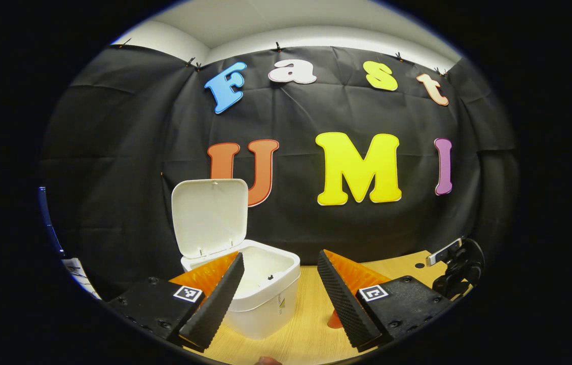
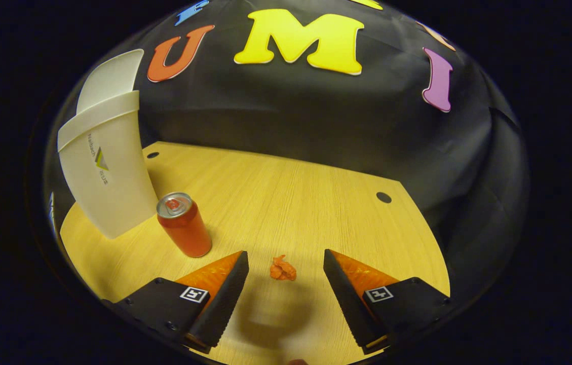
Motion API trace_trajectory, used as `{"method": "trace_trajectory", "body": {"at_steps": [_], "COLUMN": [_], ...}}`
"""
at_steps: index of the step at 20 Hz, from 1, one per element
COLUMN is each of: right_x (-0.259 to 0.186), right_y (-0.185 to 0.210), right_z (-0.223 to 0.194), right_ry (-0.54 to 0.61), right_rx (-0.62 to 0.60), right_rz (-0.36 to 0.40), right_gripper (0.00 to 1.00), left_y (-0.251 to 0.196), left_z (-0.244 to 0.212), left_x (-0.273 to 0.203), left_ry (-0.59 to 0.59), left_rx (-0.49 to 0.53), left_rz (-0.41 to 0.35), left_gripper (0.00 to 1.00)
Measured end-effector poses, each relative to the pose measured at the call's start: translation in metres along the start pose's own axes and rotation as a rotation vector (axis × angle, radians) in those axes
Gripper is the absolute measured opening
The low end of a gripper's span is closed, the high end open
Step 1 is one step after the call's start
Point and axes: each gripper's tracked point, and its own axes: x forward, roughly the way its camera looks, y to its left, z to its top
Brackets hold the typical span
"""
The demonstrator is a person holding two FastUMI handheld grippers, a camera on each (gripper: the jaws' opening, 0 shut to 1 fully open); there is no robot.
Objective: Press the lid of the desktop garbage bin to open it, pick up the crumpled paper on the desktop and throw it into the bin, then pick up the pop can on the desktop and drop it into the bin, and finally close the garbage bin lid.
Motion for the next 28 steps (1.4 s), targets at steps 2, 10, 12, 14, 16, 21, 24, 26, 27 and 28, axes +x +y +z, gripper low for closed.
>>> {"method": "trace_trajectory", "body": {"at_steps": [2, 10, 12, 14, 16, 21, 24, 26, 27, 28], "right_x": [0.015, 0.049, 0.053, 0.055, 0.058, 0.062, 0.061, 0.061, 0.058, 0.055], "right_y": [0.0, -0.003, -0.002, 0.0, 0.001, -0.007, -0.013, -0.01, -0.013, -0.014], "right_z": [-0.016, -0.039, -0.045, -0.049, -0.052, -0.054, -0.055, -0.055, -0.055, -0.052], "right_ry": [0.071, 0.182, 0.201, 0.211, 0.219, 0.222, 0.215, 0.212, 0.209, 0.2], "right_rx": [0.009, 0.029, 0.032, 0.039, 0.044, 0.056, 0.04, 0.046, 0.041, 0.033], "right_rz": [0.003, 0.031, 0.037, 0.054, 0.067, 0.057, 0.026, 0.04, 0.04, 0.035], "right_gripper": [0.96, 0.96, 0.93, 0.86, 0.78, 0.31, 0.33, 0.14, 0.14, 0.14], "left_y": [-0.001, -0.001, -0.002, -0.002, -0.003, -0.004, -0.007, -0.006, -0.006, -0.007], "left_z": [-0.004, -0.012, -0.014, -0.015, -0.016, -0.019, -0.019, -0.018, -0.019, -0.019], "left_x": [0.001, 0.0, 0.001, -0.001, -0.001, -0.003, -0.004, -0.006, -0.007, -0.007], "left_ry": [0.014, 0.037, 0.042, 0.046, 0.051, 0.059, 0.062, 0.059, 0.058, 0.059], "left_rx": [-0.004, -0.012, -0.008, -0.006, -0.009, 0.0, -0.003, 0.006, 0.007, 0.007], "left_rz": [-0.002, -0.002, -0.001, 0.0, 0.0, 0.004, 0.001, 0.004, 0.003, 0.002], "left_gripper": [0.96, 0.96, 0.96, 0.96, 0.96, 0.96, 0.96, 0.96, 0.96, 0.96]}}
